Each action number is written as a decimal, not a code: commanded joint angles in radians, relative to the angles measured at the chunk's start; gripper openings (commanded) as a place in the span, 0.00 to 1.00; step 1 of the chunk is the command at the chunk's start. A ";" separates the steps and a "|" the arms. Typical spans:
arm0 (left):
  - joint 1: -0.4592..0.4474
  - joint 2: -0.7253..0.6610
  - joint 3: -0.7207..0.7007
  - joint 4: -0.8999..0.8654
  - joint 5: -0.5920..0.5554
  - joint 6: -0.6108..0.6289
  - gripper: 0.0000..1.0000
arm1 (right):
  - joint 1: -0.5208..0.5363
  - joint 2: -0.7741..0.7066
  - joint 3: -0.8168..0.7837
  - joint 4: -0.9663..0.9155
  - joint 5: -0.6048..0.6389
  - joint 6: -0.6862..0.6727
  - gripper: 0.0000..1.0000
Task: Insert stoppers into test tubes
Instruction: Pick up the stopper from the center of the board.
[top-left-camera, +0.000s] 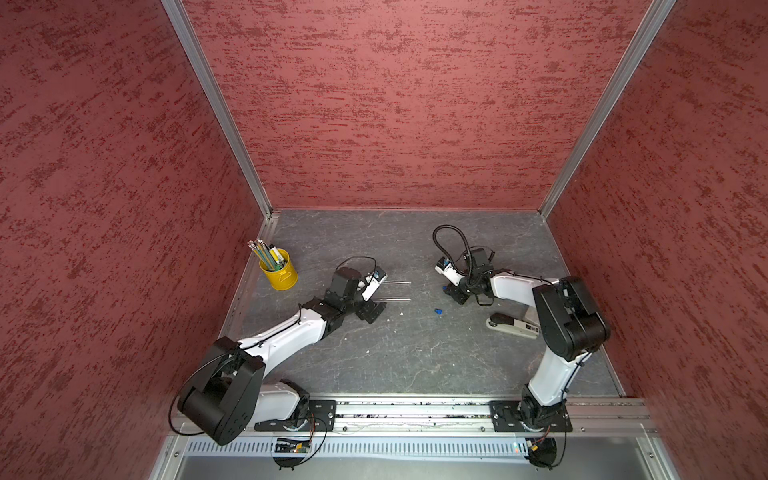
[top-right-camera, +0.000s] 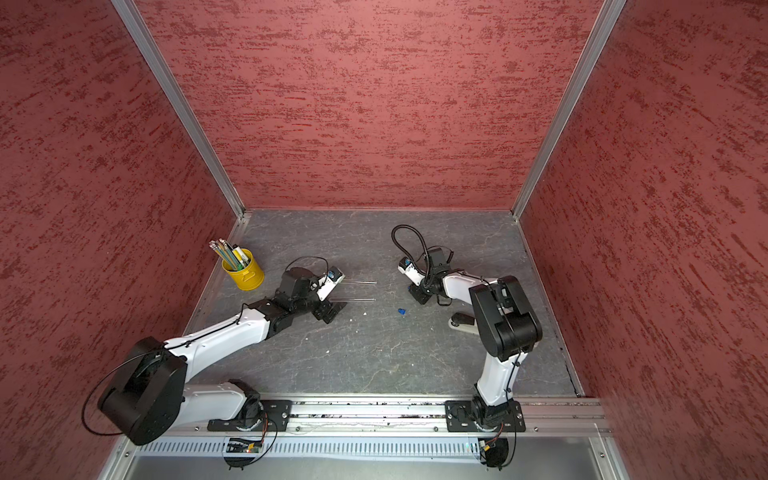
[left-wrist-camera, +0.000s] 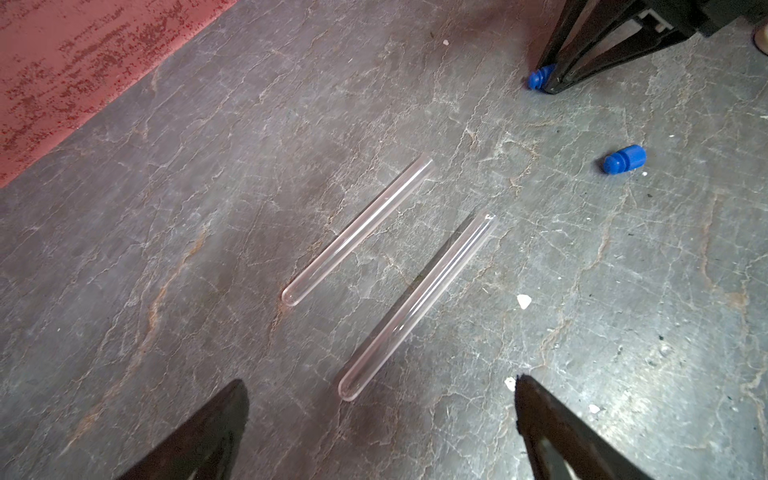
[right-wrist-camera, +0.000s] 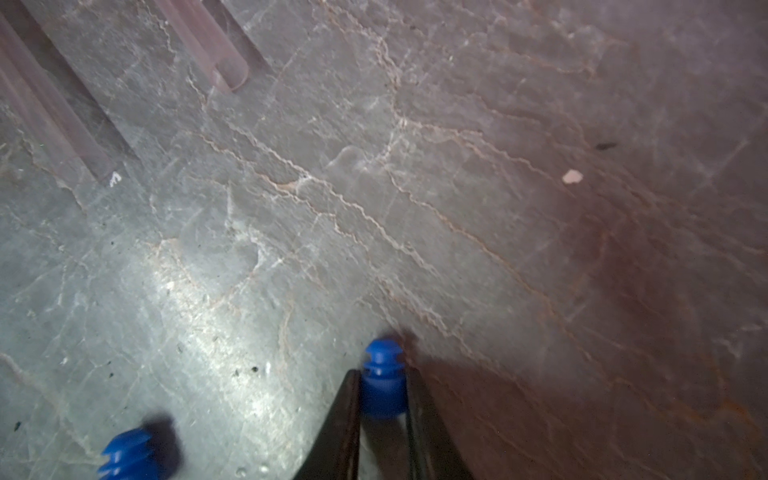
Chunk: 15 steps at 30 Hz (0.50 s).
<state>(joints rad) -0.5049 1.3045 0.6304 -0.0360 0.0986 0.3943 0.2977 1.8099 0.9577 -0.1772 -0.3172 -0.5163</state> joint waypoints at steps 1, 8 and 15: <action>0.002 0.001 0.015 0.002 -0.004 0.011 1.00 | 0.005 0.006 0.012 -0.036 0.030 -0.024 0.19; 0.002 -0.005 0.003 0.016 0.001 0.035 1.00 | 0.007 -0.016 0.006 -0.033 0.025 -0.035 0.17; 0.003 -0.008 0.017 -0.022 0.047 0.105 1.00 | 0.007 -0.046 -0.008 -0.020 0.023 -0.041 0.16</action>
<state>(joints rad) -0.5049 1.3033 0.6304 -0.0376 0.1097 0.4484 0.2996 1.8015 0.9565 -0.1814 -0.3080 -0.5396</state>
